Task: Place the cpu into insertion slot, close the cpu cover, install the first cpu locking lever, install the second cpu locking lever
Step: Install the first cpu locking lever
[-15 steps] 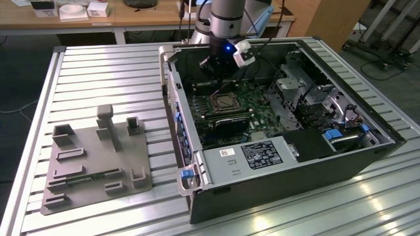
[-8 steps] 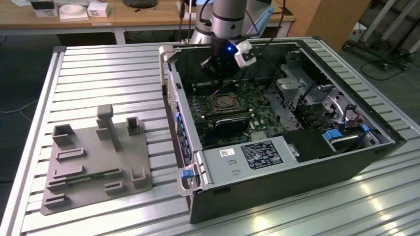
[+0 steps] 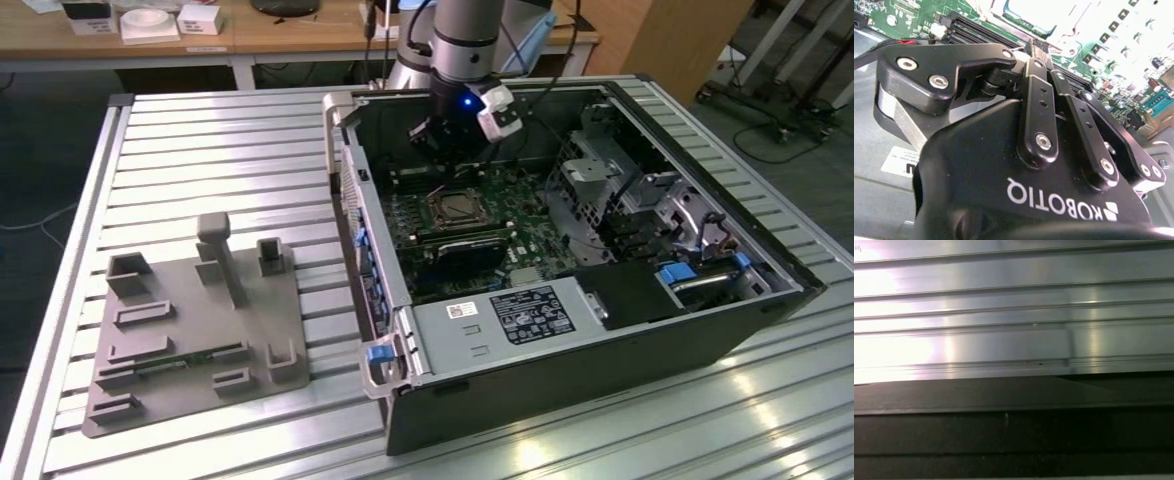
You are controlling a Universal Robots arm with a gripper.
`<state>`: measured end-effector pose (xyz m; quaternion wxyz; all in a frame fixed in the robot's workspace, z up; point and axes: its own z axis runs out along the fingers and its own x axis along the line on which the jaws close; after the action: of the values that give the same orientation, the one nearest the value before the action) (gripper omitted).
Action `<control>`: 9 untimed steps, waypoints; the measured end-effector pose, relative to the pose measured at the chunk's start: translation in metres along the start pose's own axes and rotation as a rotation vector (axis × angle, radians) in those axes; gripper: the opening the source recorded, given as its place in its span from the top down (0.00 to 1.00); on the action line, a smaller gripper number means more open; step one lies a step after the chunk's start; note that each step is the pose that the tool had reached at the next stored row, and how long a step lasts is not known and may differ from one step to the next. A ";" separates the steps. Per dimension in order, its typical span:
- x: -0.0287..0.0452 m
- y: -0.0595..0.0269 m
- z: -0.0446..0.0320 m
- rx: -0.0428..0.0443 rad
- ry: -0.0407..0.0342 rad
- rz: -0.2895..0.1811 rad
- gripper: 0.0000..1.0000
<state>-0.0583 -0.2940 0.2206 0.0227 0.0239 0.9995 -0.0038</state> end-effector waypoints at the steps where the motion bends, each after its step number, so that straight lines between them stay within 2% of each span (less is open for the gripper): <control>1: -0.0002 0.0000 0.0004 -0.0001 0.0000 0.000 0.90; 9: -0.0040 0.0002 0.0027 0.0000 0.0001 0.000 0.90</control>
<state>-0.0542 -0.2940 0.2181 0.0226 0.0239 0.9995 -0.0038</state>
